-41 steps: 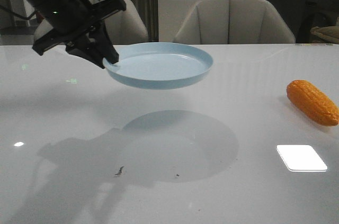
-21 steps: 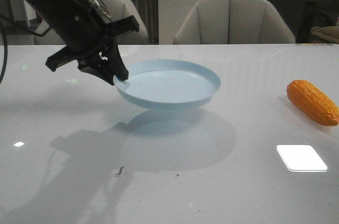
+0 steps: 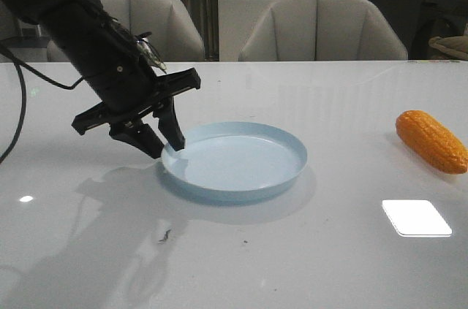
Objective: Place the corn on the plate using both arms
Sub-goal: 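Open the left gripper and raise it away from the plate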
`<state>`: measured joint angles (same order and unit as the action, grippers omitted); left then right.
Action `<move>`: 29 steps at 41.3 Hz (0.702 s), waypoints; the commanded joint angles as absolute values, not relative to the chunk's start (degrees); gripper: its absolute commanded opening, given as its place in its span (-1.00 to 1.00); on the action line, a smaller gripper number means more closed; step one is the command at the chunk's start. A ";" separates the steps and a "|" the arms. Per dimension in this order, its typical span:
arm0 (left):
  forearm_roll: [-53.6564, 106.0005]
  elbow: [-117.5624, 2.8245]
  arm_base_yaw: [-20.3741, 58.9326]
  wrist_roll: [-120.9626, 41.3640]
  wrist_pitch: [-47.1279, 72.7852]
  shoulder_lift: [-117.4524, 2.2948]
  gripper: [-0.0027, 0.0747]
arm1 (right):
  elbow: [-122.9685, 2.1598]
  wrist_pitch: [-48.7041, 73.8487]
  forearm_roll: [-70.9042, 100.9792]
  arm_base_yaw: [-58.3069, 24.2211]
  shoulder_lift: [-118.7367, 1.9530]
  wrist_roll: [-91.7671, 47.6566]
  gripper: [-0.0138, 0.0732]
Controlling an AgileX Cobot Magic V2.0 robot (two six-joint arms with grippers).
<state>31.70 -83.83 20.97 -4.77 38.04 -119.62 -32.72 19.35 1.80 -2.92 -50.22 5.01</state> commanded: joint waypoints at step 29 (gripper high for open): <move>2.85 -104.68 17.59 -7.76 40.39 -102.91 0.04 | -34.56 17.83 1.98 -2.76 -49.97 5.42 0.56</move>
